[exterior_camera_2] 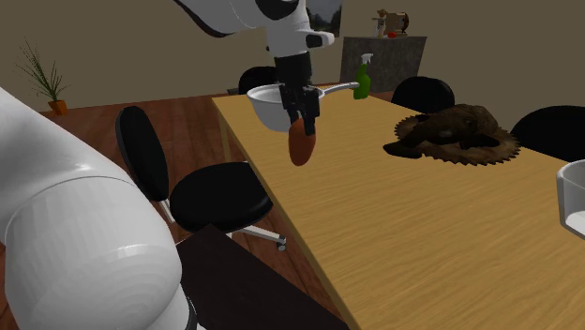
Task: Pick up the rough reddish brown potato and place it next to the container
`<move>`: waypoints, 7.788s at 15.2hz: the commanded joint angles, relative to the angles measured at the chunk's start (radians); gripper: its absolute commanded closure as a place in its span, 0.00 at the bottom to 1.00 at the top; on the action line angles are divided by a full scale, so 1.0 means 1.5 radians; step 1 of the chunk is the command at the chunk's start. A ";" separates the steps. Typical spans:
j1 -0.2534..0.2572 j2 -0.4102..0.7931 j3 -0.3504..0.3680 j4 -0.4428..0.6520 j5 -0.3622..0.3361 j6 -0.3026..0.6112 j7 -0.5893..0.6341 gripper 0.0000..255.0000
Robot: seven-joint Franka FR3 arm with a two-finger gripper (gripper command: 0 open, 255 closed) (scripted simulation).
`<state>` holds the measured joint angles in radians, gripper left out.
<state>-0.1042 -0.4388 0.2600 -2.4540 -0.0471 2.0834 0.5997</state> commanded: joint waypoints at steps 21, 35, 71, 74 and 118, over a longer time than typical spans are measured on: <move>-0.049 -0.044 -0.114 0.072 -0.033 -0.102 -0.150 1.00; -0.132 0.036 -0.290 0.137 -0.084 -0.058 -0.377 1.00; -0.309 0.518 -0.498 0.570 0.141 -0.018 -0.827 1.00; -0.309 0.523 -0.496 0.550 0.145 0.006 -0.829 1.00; -0.304 0.533 -0.491 0.472 0.156 0.092 -0.837 0.00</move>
<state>-0.5597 0.3603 -0.4765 -1.7462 0.1868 2.2224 -0.6562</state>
